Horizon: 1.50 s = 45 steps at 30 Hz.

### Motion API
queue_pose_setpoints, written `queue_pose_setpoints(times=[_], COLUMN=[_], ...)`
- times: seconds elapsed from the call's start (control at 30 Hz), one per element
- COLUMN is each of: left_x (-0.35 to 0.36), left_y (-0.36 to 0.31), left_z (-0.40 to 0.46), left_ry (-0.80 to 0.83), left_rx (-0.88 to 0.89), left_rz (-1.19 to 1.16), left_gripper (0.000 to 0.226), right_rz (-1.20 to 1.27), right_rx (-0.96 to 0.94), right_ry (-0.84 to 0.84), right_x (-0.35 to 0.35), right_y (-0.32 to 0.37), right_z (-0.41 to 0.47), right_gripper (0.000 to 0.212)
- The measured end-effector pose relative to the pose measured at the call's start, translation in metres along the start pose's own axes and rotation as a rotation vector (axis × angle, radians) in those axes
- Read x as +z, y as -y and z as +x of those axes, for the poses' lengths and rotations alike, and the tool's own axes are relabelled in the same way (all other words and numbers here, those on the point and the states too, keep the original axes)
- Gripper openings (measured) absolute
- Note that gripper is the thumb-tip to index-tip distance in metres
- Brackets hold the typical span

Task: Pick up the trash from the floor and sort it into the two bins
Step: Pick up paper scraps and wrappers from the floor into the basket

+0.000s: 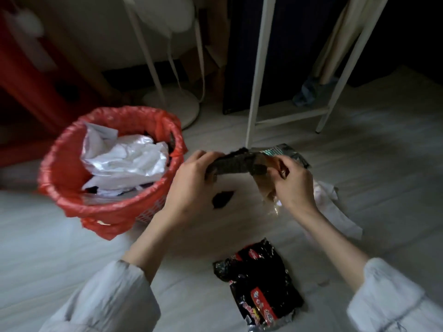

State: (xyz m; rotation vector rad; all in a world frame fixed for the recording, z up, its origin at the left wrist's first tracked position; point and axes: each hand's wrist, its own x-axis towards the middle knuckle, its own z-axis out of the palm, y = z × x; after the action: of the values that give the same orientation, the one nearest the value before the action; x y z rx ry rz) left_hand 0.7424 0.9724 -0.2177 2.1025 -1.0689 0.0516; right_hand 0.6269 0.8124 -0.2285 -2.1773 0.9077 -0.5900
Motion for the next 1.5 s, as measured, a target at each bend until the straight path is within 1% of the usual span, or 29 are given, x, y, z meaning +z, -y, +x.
queue_pose_setpoints(times=[0.07,0.17,0.27,0.33,0.4,0.43,0.5,0.53,0.6,0.67,0.73,0.77,0.8,0.83,0.9,0.93,0.97,1.0,1.07,1.13,1.2,1.23,1.33,1.37,1.43,1.47,1.5], left_x=[-0.041,-0.097,-0.139,-0.158,-0.171,-0.174,-0.174,-0.170,-0.156,-0.144,-0.140,-0.139,-0.138,-0.136,-0.129,-0.125,-0.122,-0.119,-0.114,-0.109,-0.105,-0.103,-0.090,-0.086,-0.072,-0.065,-0.059], left_y=[0.003,0.024,0.049,0.062,0.075,0.081,0.094,0.100,0.114,0.125,0.130,0.131,0.132,0.131,0.128,0.126,0.126,0.125,0.122,0.112,0.101,0.094,0.075,0.070,0.060,0.056,0.051], left_z=[0.011,0.016,0.010,0.005,0.001,-0.001,-0.006,-0.008,-0.015,-0.020,-0.021,-0.021,-0.020,-0.019,-0.018,-0.018,-0.017,-0.017,-0.015,-0.013,-0.013,-0.014,-0.020,-0.022,-0.025,-0.027,-0.030], left_ry=[-0.152,-0.395,-0.571,-0.647,-0.664,-0.660,-0.636,-0.592,-0.414,-0.227,-0.135,-0.104,-0.036,0.087,0.375,0.464,0.500,0.498,0.412,0.256,0.097,0.052,-0.036,-0.063,-0.086,-0.092,-0.092], left_rx=[-0.043,-0.107,-0.223,-0.294,-0.366,-0.407,-0.495,-0.531,-0.593,-0.626,-0.618,-0.608,-0.596,-0.587,-0.580,-0.584,-0.590,-0.598,-0.605,-0.573,-0.498,-0.450,-0.301,-0.258,-0.187,-0.158,-0.136], left_rz=[0.012,0.138,0.229,0.234,0.238,0.242,0.291,0.344,0.410,0.321,0.172,0.124,0.105,0.122,0.231,0.289,0.332,0.356,0.349,0.338,0.366,0.400,0.535,0.562,0.595,0.615,0.633], left_gripper=[0.039,0.033,0.034,0.035,0.036,0.037,0.040,0.043,0.050,0.063,0.072,0.073,0.071,0.067,0.059,0.057,0.056,0.056,0.055,0.055,0.053,0.053,0.060,0.058,0.050,0.050,0.056], right_rz=[0.102,0.266,0.400,0.480,0.582,0.602,0.550,0.518,0.411,0.213,0.039,-0.029,-0.073,-0.093,-0.078,-0.057,-0.029,0.000,0.065,0.124,0.152,0.152,0.128,0.125,0.104,0.083,0.058], right_rx=[-0.051,-0.123,-0.211,-0.224,-0.106,-0.019,0.108,0.147,0.160,0.081,-0.028,-0.079,-0.130,-0.170,-0.223,-0.231,-0.231,-0.226,-0.208,-0.182,-0.139,-0.109,0.023,0.071,0.172,0.213,0.242], right_ry=[0.070,0.168,0.267,0.332,0.435,0.484,0.546,0.557,0.567,0.612,0.639,0.614,0.569,0.516,0.435,0.419,0.416,0.423,0.446,0.461,0.465,0.465,0.469,0.464,0.460,0.469,0.487], right_x=[0.010,0.031,0.052,0.066,0.086,0.096,0.120,0.131,0.153,0.168,0.171,0.169,0.165,0.159,0.146,0.139,0.132,0.125,0.112,0.100,0.090,0.084,0.074,0.074,0.073,0.074,0.075], right_y=[0.045,0.106,0.163,0.195,0.219,0.225,0.229,0.227,0.221,0.216,0.213,0.212,0.212,0.211,0.205,0.201,0.196,0.191,0.178,0.159,0.135,0.120,0.068,0.052,0.017,0.001,-0.013], right_z=[0.014,0.027,0.033,0.036,0.037,0.038,0.038,0.037,0.033,0.027,0.024,0.023,0.022,0.022,0.020,0.019,0.017,0.014,0.008,0.004,-0.002,-0.006,-0.021,-0.026,-0.034,-0.038,-0.041], right_gripper=[0.026,0.022,0.019,0.015,0.009,0.008,0.015,0.016,0.016,0.015,0.032,0.041,0.047,0.048,0.039,0.034,0.031,0.028,0.024,0.021,0.020,0.021,0.022,0.023,0.025,0.026,0.028])
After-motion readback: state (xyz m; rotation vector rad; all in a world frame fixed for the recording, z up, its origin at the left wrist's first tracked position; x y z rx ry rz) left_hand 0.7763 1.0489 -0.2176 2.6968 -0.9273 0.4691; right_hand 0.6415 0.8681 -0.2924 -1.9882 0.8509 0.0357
